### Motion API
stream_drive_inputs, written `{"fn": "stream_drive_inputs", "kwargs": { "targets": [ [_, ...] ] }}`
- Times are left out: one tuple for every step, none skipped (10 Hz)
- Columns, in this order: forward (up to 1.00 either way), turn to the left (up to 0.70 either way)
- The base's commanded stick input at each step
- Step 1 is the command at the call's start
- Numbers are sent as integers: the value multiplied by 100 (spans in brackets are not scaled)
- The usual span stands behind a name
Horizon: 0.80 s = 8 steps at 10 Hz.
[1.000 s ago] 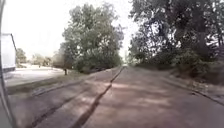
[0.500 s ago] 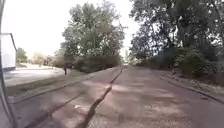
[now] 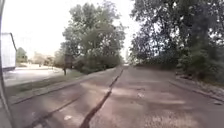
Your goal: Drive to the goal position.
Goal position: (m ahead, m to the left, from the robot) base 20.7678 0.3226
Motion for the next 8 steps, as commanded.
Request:
{"fn": "stream_drive_inputs", "kwargs": {
  "targets": [
    [70,-19],
    [70,-32],
    [70,-32],
    [70,-32],
    [70,-29],
    [70,-15],
    [70,-1],
    [70,0]
  ]
}}
